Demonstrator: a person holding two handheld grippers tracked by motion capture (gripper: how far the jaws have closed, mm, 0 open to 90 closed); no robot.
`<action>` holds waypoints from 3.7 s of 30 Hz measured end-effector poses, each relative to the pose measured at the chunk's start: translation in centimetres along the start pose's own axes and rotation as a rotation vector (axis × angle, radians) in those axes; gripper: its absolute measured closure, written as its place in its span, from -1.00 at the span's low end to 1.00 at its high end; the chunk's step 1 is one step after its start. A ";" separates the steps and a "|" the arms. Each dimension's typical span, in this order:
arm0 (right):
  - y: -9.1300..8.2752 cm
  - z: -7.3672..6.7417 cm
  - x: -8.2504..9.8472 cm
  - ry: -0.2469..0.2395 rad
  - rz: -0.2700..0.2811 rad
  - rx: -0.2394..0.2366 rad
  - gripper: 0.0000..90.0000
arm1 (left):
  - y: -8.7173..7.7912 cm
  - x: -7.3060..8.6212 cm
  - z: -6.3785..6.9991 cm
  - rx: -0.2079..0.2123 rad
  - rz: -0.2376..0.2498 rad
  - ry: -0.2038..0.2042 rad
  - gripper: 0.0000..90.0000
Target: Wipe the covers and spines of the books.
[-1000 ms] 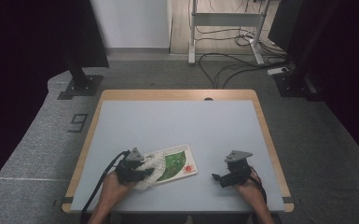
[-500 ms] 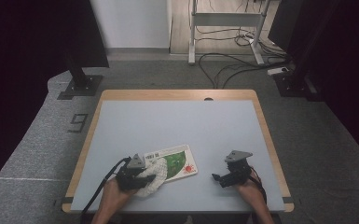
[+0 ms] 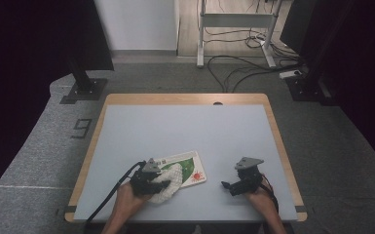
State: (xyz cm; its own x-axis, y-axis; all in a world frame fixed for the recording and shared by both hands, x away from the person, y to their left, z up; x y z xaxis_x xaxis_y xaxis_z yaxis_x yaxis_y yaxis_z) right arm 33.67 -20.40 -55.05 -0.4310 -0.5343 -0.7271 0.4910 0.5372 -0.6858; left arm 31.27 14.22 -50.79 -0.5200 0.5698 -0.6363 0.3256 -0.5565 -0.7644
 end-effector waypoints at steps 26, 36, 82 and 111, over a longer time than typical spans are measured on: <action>0.0 0.0 0.0 0.001 -0.001 -0.001 -0.98 | 4.6 -4.9 1.7 0.028 -0.013 0.072 0.42; 0.0 0.0 0.0 0.001 -0.001 -0.001 -0.98 | 6.0 -6.3 2.4 0.041 -0.011 0.088 0.42; 0.0 0.0 0.0 0.001 0.000 0.000 -0.98 | 3.5 -11.1 0.8 0.012 0.047 0.092 0.39; 0.0 0.0 0.0 -0.003 0.005 -0.001 -0.96 | -2.0 -8.5 -7.9 -0.170 0.063 -0.055 0.30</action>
State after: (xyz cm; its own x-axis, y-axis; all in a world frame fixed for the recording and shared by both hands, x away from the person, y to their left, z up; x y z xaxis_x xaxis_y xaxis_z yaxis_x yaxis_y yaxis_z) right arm 33.63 -20.40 -55.04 -0.4267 -0.5334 -0.7304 0.4923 0.5405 -0.6823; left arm 41.27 15.28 -44.65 -0.5356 0.5002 -0.6803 0.4851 -0.4771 -0.7328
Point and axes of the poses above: each handheld gripper's, and its own axes: y roughly forward along the jaws, x roughly out of its underside, z roughly to its right, the point moved 2 cm from there along y, roughly forward along the jaws, and after that the axes turned 2 degrees about -y, right-handed, at the moved point
